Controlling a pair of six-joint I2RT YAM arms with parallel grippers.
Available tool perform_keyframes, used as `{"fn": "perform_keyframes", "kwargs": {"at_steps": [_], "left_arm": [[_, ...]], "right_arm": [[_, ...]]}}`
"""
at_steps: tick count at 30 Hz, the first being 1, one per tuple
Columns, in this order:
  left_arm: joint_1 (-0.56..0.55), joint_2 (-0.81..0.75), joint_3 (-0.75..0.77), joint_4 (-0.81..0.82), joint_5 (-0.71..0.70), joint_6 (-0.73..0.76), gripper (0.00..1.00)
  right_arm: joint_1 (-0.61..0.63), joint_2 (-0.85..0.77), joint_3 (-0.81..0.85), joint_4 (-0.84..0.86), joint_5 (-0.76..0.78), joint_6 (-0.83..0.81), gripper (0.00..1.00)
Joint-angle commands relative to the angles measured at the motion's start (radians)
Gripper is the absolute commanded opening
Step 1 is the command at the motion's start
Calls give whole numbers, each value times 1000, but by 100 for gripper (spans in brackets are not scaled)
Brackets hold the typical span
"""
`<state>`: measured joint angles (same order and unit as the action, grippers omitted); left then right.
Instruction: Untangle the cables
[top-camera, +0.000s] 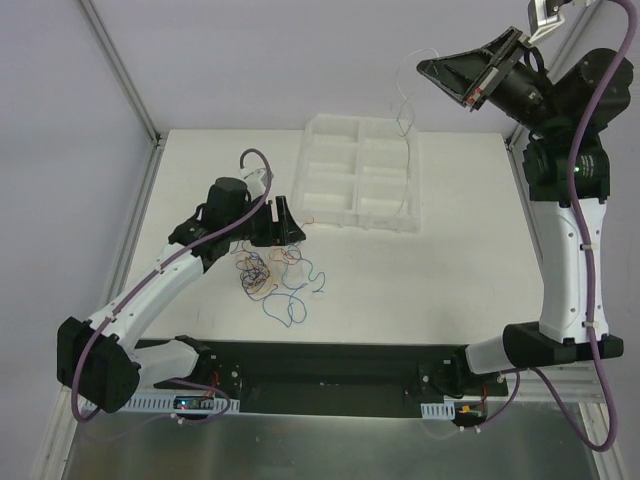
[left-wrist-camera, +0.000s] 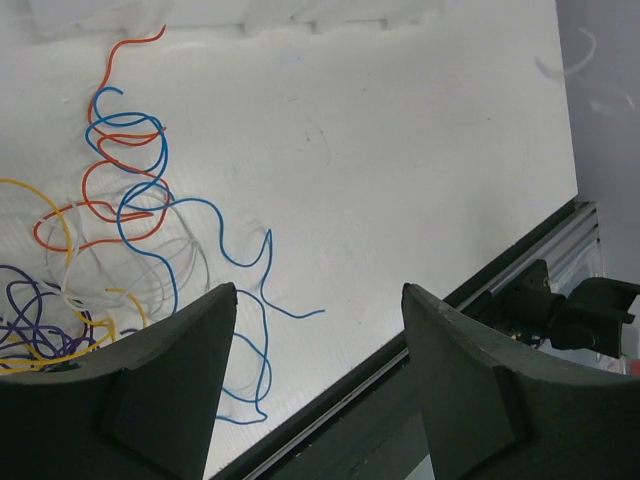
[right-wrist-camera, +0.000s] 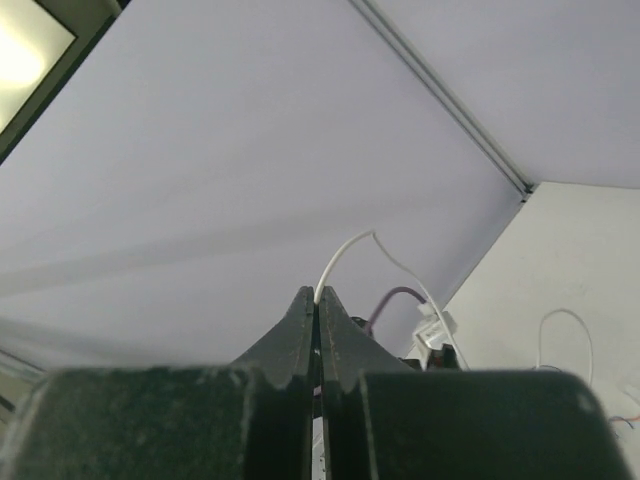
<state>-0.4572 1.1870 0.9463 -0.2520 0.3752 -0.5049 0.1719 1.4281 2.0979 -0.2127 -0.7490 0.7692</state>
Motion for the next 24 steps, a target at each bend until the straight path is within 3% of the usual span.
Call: {"fn": "perform_keyframes", "kwargs": {"at_steps": [1, 10, 24], "left_arm": [[2, -70, 48, -49, 30, 37, 67], [2, -83, 98, -102, 123, 49, 70], [8, -29, 181, -193, 128, 97, 71]], "right_arm": [[-35, 17, -41, 50, -26, -36, 0], [-54, 109, -59, 41, -33, -114, 0], [-89, 242, -47, 35, -30, -174, 0]]}}
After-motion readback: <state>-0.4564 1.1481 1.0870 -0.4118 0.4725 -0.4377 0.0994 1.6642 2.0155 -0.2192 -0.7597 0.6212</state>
